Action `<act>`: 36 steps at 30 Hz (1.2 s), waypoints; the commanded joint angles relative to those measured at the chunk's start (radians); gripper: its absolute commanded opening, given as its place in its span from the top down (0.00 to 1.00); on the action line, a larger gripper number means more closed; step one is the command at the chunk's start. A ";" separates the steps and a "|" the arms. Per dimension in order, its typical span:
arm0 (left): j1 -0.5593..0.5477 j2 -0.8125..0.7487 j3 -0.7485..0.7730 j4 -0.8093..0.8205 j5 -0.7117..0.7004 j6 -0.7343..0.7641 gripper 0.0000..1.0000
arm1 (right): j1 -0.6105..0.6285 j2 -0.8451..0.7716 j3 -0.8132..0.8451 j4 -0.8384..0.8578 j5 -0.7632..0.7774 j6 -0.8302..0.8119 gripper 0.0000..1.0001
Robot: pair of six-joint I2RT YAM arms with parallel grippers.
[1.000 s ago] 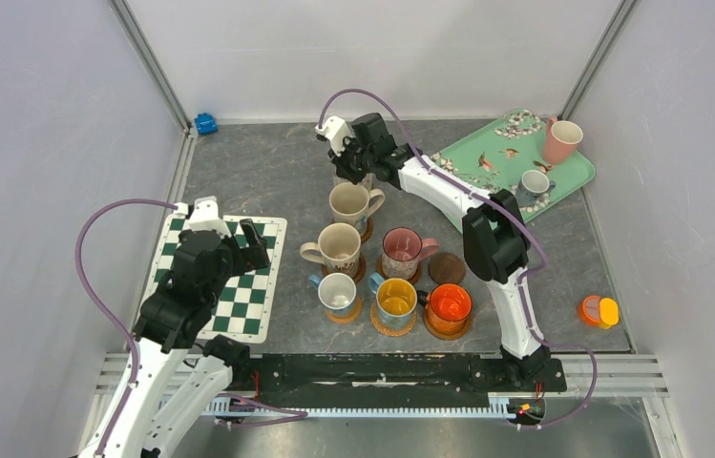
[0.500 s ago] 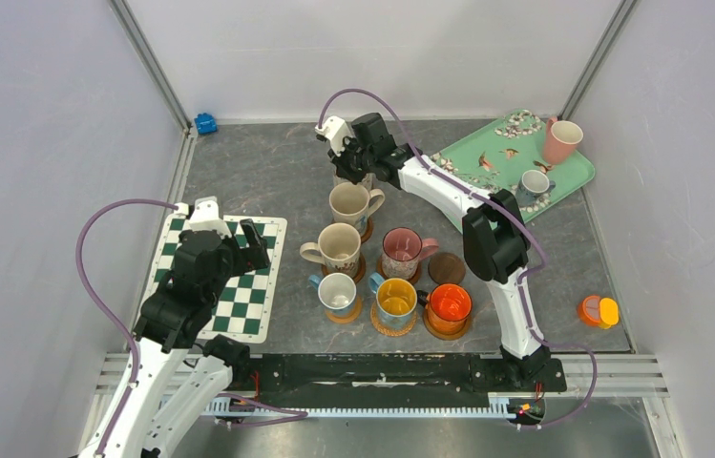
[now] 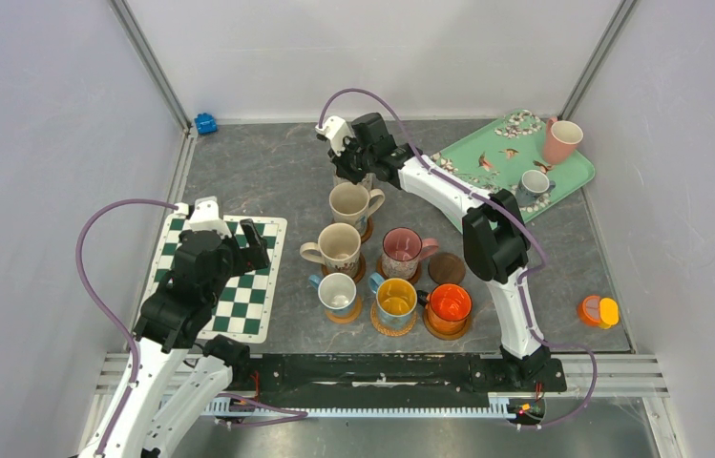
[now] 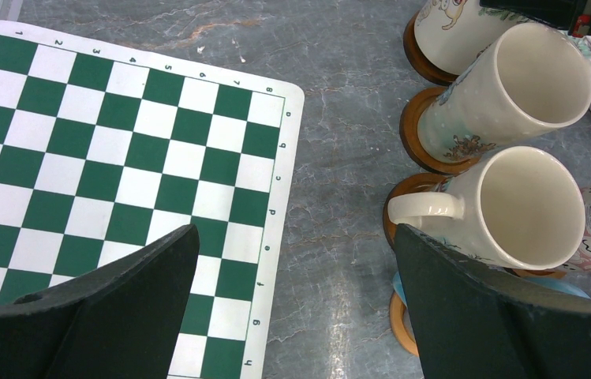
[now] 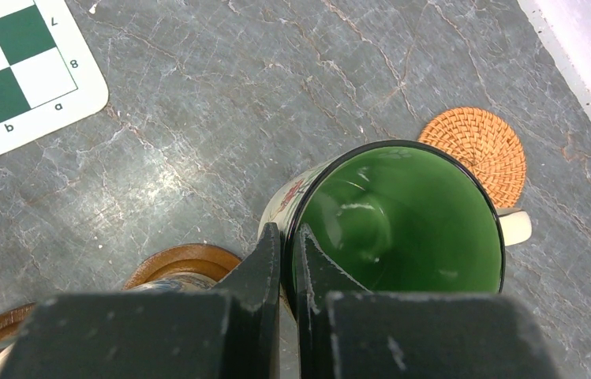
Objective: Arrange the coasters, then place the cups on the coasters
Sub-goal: Place the cup on the coaster.
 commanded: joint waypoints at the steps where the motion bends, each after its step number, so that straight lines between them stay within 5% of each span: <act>1: -0.006 -0.006 -0.002 0.031 -0.026 0.016 0.00 | 0.008 -0.019 0.060 0.078 -0.026 -0.004 1.00; 36: -0.010 -0.010 -0.002 0.031 -0.039 0.019 0.00 | 0.007 0.001 0.057 0.036 -0.025 0.009 0.89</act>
